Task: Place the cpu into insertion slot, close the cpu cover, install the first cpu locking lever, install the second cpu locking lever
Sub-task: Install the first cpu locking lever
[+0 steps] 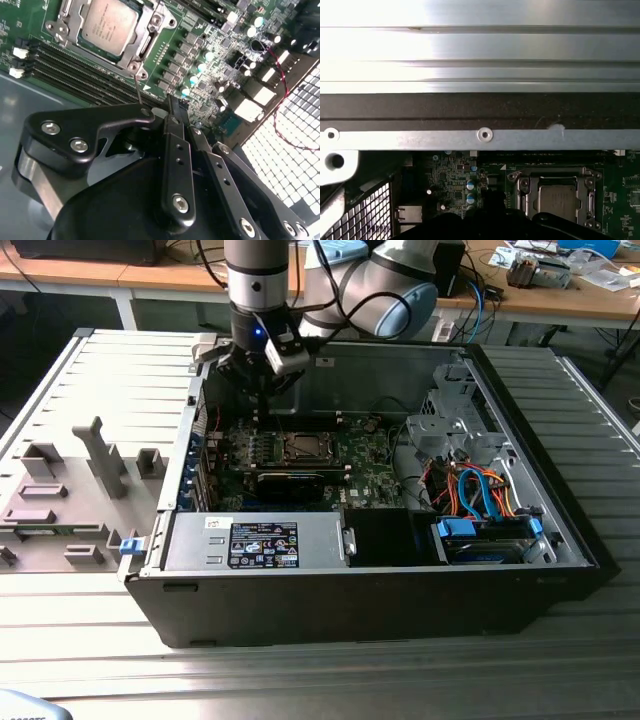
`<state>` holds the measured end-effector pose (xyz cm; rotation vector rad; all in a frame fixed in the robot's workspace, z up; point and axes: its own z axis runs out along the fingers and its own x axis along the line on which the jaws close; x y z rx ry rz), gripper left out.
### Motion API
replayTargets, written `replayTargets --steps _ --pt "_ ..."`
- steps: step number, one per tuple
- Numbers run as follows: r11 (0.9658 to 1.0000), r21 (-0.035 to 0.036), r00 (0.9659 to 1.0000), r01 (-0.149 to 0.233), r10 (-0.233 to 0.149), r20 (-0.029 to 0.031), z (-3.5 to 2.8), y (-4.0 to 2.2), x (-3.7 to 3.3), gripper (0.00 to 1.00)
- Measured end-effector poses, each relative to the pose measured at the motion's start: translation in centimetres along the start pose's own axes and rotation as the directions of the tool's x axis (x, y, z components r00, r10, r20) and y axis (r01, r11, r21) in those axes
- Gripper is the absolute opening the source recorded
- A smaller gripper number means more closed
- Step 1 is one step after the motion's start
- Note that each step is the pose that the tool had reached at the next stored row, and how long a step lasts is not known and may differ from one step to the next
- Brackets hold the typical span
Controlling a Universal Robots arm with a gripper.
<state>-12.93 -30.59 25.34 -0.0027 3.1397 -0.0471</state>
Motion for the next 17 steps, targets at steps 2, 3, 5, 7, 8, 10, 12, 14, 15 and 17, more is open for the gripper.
replayTargets --steps 2,3,5,7,8,10,12,14,15,17 --pt "1.0000 -0.0026 1.0000 0.000 0.000 -0.0001 -0.01 0.14 0.06 0.11" --pt "1.0000 -0.0097 1.0000 0.000 0.000 0.0002 0.00 0.19 0.15 0.11" --pt "0.9998 -0.0192 1.0000 0.000 0.000 0.0000 -0.01 0.20 0.22 0.11" --pt "0.9997 -0.0246 1.0000 0.000 0.000 0.0001 -0.05 0.23 0.23 0.11" --pt "0.9996 -0.0280 1.0000 0.000 0.000 0.0002 -0.09 0.28 0.22 0.11" --pt "0.9993 -0.0372 1.0000 0.000 0.000 0.0002 -0.39 0.29 0.21 0.11" --pt "0.9990 -0.0452 1.0000 0.000 0.000 0.0002 -0.43 0.31 -0.01 0.11" --pt "0.9989 -0.0460 1.0000 0.000 0.000 -0.0010 -0.43 0.30 -0.58 0.11" --pt "0.9989 -0.0460 1.0000 0.000 0.000 -0.0015 -0.43 0.30 -0.81 0.11" --pt "0.9989 -0.0459 1.0000 0.000 0.000 -0.0022 -0.44 0.30 -1.07 0.11"
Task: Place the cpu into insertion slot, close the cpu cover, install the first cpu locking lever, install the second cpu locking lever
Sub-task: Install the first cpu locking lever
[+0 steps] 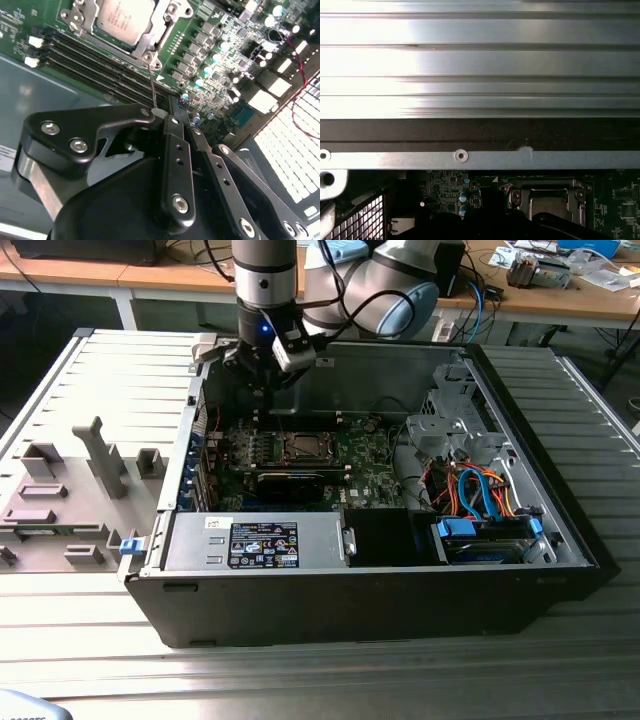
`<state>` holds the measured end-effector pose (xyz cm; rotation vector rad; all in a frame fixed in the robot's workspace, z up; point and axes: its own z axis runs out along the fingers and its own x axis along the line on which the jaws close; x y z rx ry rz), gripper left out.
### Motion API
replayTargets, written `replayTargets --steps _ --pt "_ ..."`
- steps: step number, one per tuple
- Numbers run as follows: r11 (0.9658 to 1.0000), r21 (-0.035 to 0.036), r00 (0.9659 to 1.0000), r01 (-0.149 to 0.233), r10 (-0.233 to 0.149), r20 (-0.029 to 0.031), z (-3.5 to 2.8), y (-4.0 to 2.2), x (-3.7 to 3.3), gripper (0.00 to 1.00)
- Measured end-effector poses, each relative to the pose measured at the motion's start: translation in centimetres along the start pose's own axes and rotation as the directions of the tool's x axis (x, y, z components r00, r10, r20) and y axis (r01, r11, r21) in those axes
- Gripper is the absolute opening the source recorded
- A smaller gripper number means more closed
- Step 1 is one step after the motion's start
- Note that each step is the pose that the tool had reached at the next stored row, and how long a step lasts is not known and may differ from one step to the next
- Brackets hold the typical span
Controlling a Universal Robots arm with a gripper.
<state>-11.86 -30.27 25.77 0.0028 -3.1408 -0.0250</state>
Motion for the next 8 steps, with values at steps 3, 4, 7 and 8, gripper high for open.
replayTargets --steps 3,4,7,8 --pt "1.0000 -0.0001 1.0000 0.000 0.000 -0.0008 0.00 0.00 -0.35 0.11" --pt "1.0000 0.0000 1.0000 0.000 0.000 -0.0011 0.00 0.00 -0.45 0.11" --pt "1.0000 0.0000 1.0000 0.000 0.000 -0.0039 0.00 0.00 -1.35 0.11" --pt "1.0000 -0.0001 1.0000 0.000 0.000 -0.0048 0.00 0.00 -1.59 0.11"
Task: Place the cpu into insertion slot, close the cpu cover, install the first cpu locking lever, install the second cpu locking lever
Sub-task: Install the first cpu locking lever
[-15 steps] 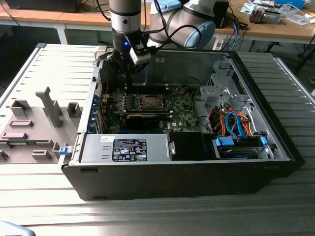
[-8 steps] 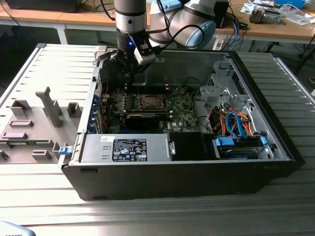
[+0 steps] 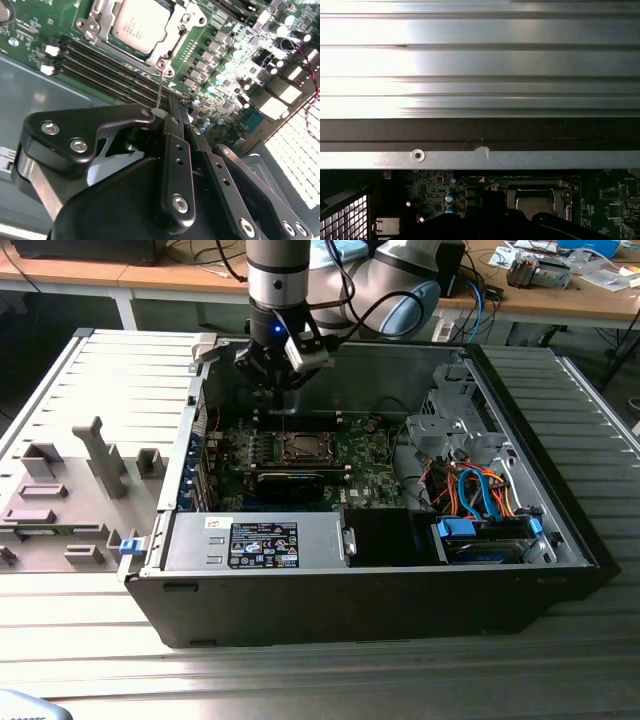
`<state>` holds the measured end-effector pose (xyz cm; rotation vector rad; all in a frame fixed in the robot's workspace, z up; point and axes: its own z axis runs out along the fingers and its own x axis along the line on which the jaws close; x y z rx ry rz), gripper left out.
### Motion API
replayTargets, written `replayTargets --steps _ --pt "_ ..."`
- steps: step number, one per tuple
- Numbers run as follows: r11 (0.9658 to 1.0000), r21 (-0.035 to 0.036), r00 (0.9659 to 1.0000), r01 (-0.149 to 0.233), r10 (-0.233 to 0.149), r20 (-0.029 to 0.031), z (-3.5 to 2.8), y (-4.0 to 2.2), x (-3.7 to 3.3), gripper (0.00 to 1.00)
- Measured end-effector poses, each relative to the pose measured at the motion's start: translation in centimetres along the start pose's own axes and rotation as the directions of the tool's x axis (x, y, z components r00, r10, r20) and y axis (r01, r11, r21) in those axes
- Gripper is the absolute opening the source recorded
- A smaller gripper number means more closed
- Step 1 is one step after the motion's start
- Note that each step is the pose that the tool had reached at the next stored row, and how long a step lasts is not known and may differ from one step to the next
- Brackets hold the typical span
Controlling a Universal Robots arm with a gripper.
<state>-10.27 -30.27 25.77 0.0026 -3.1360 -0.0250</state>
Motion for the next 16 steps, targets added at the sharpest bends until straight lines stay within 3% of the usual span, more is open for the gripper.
replayTargets --steps 5,9,16 --pt "1.0000 0.0000 1.0000 0.000 0.000 -0.0036 0.00 0.00 -0.81 0.11" --pt "1.0000 -0.0001 1.0000 0.000 0.000 -0.0098 -0.01 0.00 -1.71 0.11" --pt "1.0000 0.0002 0.9999 0.000 0.000 -0.0155 0.09 -0.01 -2.11 0.11"
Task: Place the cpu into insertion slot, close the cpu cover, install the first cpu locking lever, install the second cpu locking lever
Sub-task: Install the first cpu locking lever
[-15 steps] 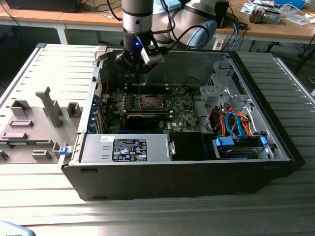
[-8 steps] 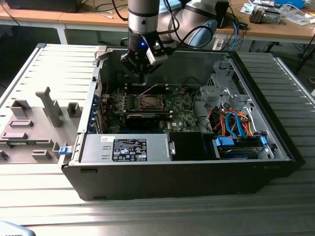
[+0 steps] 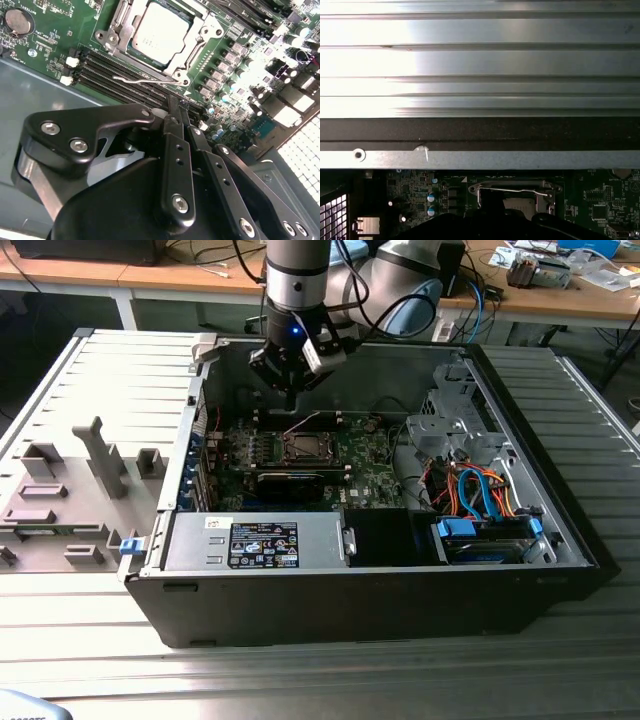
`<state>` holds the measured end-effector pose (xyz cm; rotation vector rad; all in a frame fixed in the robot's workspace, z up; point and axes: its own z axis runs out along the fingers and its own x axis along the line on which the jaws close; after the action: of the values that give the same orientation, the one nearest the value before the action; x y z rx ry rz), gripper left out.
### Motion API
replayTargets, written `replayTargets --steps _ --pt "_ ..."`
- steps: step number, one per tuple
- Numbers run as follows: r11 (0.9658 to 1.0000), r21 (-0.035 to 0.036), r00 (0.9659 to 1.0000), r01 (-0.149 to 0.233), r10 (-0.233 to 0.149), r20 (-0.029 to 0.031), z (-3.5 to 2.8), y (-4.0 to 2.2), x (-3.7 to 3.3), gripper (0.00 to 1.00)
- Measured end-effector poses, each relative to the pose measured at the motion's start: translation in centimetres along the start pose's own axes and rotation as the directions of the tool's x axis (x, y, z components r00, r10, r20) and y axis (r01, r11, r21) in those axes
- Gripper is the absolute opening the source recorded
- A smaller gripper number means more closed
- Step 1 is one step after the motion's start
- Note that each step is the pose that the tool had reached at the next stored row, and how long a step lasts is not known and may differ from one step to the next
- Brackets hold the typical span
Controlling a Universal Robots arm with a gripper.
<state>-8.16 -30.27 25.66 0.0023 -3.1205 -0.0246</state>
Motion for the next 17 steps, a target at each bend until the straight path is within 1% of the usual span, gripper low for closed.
replayTargets --steps 5,17 --pt "1.0000 -0.0005 1.0000 0.000 0.000 0.0004 0.09 0.01 -0.01 0.11" --pt "1.0000 -0.0002 1.0000 0.000 0.000 0.0002 1.26 -0.02 -0.03 0.11"
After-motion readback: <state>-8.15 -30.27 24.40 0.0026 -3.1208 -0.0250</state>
